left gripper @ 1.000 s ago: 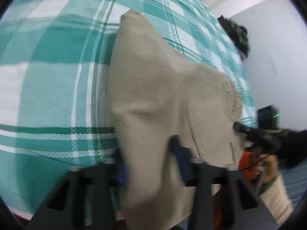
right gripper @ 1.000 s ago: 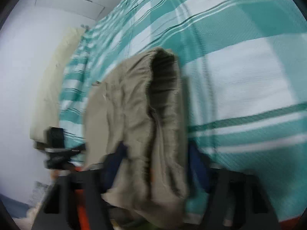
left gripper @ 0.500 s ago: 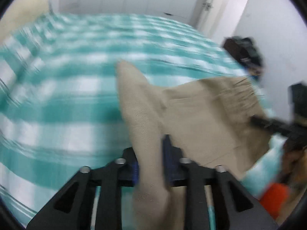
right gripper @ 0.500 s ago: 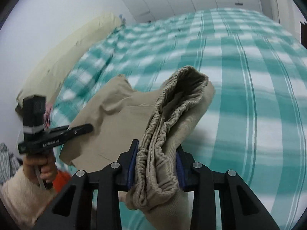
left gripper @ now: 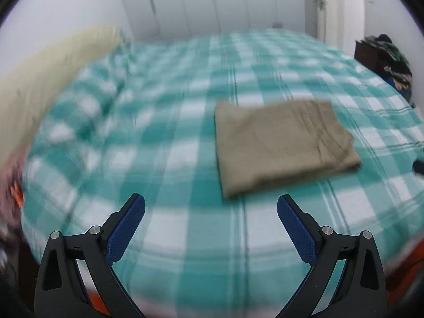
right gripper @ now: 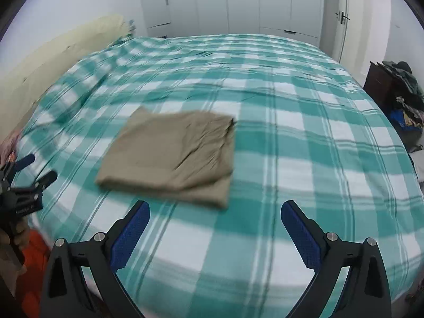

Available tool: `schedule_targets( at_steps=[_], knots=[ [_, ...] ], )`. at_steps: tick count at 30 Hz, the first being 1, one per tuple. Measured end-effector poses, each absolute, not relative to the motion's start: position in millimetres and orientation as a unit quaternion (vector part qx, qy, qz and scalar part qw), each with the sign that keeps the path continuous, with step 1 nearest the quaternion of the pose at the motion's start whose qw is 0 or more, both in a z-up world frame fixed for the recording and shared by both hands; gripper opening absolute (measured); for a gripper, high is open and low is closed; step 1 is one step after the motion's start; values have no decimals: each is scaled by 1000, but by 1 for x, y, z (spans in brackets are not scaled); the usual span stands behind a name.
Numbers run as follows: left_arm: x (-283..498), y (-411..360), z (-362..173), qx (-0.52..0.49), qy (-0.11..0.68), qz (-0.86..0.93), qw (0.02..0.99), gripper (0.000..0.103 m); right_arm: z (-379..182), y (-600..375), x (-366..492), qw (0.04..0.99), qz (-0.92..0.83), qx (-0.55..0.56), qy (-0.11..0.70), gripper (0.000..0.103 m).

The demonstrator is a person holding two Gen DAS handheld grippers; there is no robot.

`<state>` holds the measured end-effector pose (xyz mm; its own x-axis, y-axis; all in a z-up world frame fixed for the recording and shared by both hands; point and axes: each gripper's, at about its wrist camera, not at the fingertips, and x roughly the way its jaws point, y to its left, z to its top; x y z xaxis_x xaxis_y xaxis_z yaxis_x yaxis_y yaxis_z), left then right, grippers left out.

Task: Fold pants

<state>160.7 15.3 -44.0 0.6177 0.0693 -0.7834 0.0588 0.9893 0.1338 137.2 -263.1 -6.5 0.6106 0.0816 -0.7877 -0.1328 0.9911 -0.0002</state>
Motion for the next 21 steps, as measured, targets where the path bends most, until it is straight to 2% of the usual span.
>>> schedule_targets(
  at_steps=[2,4,12,21],
  knots=[
    [154,18,-48,51,492,-12,869,100,-8,-253,111,895,58,-30,441,99],
    [143,18,-46,41,502,-17,863,100,-6,-243,88,893,55,-28,445,99],
    [106,12,-27,52,483,-22,874,100,9,-214,45,895,43,-45,442,99],
    [98,15,-21,42,476,-21,878,100,19,-205,41,899,39,-53,432,99]
  ],
)
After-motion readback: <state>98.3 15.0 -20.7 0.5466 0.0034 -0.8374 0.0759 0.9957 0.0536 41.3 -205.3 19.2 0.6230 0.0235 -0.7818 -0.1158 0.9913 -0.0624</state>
